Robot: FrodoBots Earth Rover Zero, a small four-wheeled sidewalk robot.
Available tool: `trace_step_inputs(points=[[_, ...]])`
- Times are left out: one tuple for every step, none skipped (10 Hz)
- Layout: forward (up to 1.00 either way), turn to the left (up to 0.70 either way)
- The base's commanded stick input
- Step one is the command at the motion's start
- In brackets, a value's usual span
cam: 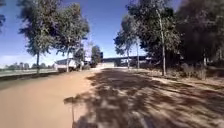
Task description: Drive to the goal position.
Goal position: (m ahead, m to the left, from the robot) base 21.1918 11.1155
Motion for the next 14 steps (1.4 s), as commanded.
trace_step_inputs(points=[[1.00,0.00],[1.00,0.00],[1.00,0.00],[1.00,0.00],[1.00,0.00],[1.00,0.00],[1.00,0.00],[1.00,0.00],[1.00,0.00],[1.00,0.00],[1.00,0.00],[1.00,0.00],[1.00,0.00],[1.00,0.00]])
